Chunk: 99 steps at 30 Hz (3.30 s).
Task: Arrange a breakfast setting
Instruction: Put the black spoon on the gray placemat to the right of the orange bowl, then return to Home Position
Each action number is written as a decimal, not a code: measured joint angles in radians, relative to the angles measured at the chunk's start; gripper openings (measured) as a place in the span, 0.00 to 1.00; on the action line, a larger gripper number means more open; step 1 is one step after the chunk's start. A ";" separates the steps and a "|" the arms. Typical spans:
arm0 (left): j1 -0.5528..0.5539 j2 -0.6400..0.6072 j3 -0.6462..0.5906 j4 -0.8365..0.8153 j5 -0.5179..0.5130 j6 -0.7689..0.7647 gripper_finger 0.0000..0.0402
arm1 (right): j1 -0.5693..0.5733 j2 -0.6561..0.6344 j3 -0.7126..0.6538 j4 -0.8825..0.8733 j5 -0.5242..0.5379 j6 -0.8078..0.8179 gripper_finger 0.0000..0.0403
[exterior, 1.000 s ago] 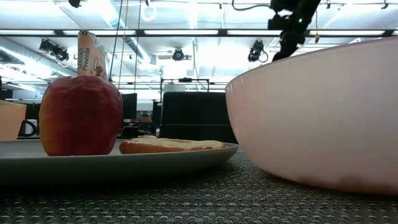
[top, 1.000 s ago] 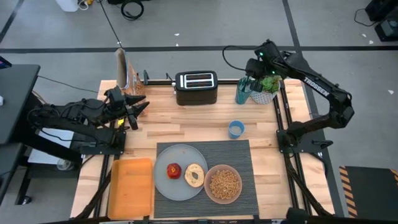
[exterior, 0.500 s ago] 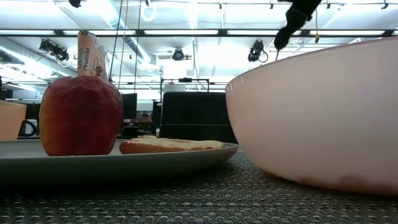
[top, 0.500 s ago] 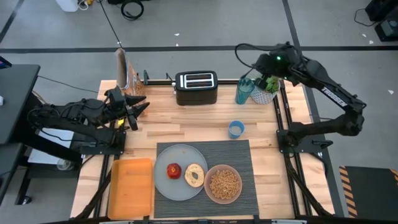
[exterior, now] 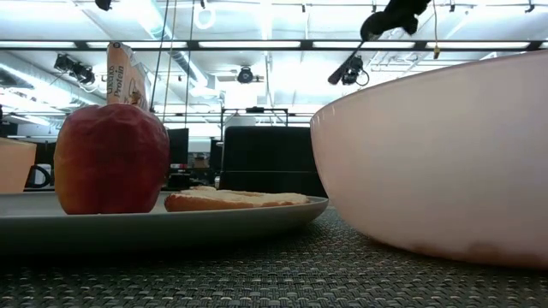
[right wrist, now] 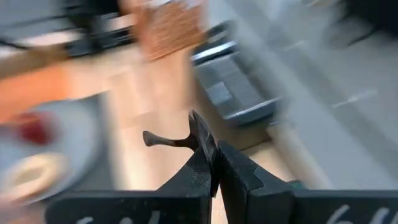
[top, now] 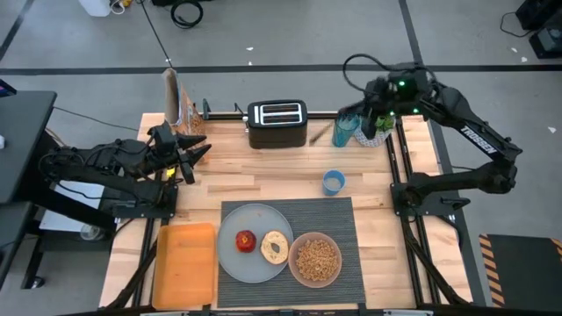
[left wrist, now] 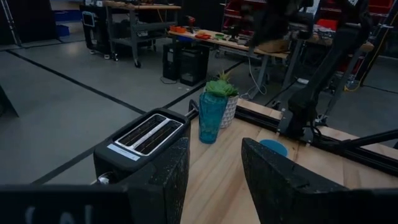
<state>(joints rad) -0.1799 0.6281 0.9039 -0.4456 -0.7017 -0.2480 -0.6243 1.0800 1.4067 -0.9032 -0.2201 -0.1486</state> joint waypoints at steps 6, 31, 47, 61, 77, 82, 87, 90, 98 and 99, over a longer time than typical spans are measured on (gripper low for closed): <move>0.000 0.000 0.000 0.001 0.000 0.043 0.39 | 0.010 0.056 0.000 -0.206 -0.352 0.148 0.06; 0.000 -0.002 0.000 0.043 -0.008 0.081 0.39 | 0.506 0.006 -0.695 0.074 -0.513 0.557 0.05; 0.000 -0.002 0.000 0.091 -0.008 0.125 0.39 | 0.695 0.063 -0.997 0.739 -0.375 0.859 0.05; 0.000 -0.002 0.000 0.086 -0.008 0.130 0.39 | 0.695 0.159 -1.001 0.829 -0.411 0.915 0.25; 0.000 -0.188 -0.058 0.082 0.061 -0.021 0.38 | 0.560 -0.255 -1.047 0.770 -0.302 1.065 0.17; 0.000 -0.309 -0.189 0.133 0.059 -0.090 0.33 | 0.394 -0.411 -1.175 0.908 -0.303 1.081 0.10; 0.000 -0.389 -0.335 0.261 0.037 -0.127 0.29 | 0.284 -0.515 -1.262 1.106 -0.289 1.097 0.03; 0.000 -0.440 -0.418 0.316 0.021 -0.159 0.27 | 0.227 -0.552 -1.274 1.112 -0.270 1.069 0.02; 0.000 -0.615 -0.576 0.343 -0.037 -0.226 0.21 | 0.081 -0.614 -1.274 1.112 -0.236 0.952 0.06; 0.000 -0.627 -0.590 0.344 -0.049 -0.234 0.20 | 0.063 -0.621 -1.274 1.112 -0.236 0.943 0.05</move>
<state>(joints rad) -0.1798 0.0013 0.3144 -0.1017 -0.7503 -0.4816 -0.5612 0.4588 0.1326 0.2092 -0.4557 0.7948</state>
